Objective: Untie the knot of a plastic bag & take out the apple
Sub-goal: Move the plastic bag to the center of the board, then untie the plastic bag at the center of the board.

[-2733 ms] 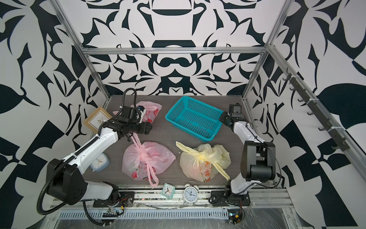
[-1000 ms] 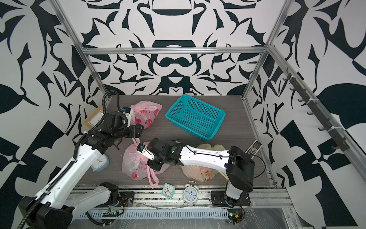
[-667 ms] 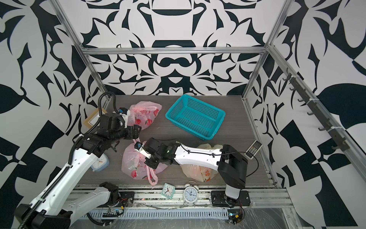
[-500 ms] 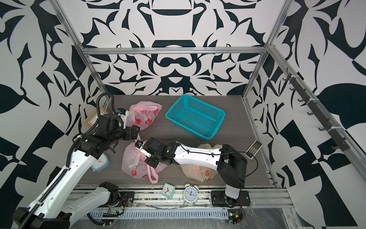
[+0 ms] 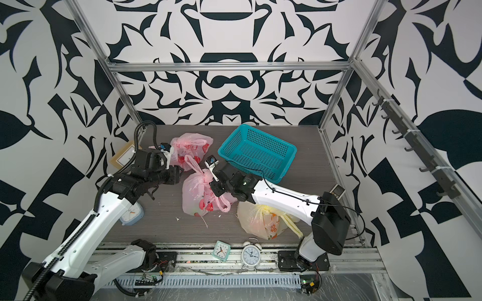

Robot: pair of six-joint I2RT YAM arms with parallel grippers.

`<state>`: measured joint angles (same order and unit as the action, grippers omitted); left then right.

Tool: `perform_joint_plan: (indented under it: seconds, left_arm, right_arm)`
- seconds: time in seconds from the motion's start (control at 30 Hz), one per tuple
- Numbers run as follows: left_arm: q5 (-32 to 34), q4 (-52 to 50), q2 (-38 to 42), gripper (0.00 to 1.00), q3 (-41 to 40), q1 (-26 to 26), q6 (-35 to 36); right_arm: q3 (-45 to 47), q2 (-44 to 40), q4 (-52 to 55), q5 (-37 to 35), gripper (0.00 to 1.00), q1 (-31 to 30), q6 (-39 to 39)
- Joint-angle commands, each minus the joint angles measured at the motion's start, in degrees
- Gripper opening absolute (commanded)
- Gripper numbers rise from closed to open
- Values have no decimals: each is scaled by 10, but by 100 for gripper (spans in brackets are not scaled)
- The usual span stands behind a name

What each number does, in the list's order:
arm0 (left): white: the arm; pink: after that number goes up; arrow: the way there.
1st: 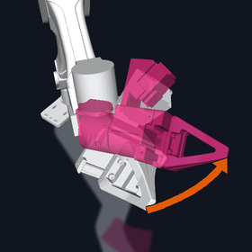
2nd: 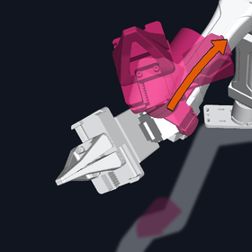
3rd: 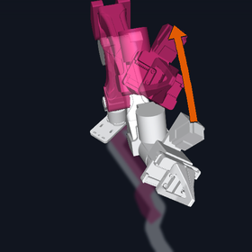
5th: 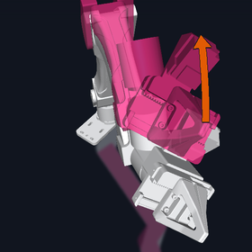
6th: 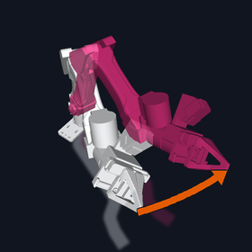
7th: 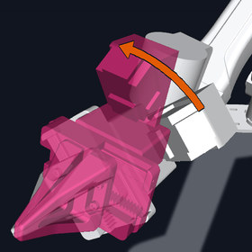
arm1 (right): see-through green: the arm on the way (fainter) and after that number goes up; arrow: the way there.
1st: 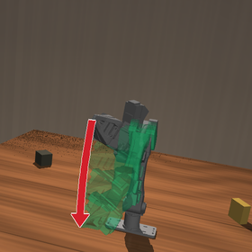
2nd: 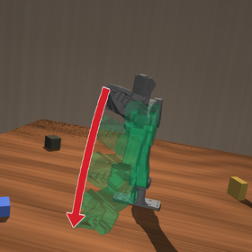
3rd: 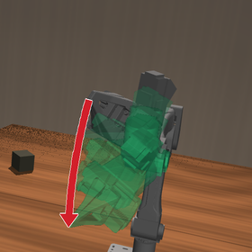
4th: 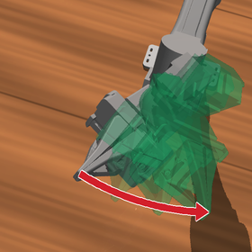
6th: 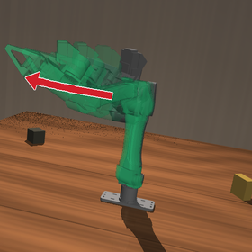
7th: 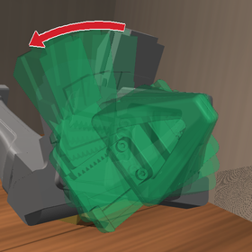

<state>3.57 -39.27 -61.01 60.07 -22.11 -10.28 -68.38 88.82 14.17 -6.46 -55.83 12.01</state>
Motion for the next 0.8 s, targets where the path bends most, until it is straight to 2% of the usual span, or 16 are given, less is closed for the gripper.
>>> perform_joint_plan:
  seconds: [0.0,0.17,0.27,0.53,0.77]
  left_arm:
    - [-26,-5,-25,52,7,-21,15]
    - [-8,29,-66,56,12,-79,35]
    - [-5,26,-94,54,19,-96,42]
    - [14,25,-116,51,9,-104,37]
    - [-6,30,-152,28,7,-104,42]
  right_arm:
    - [1,-9,-22,22,0,-2,11]
    - [-8,10,-14,43,0,-1,16]
    - [-10,11,-15,44,0,0,20]
    - [-16,16,-15,60,0,6,25]
    - [-15,12,-15,61,0,7,30]
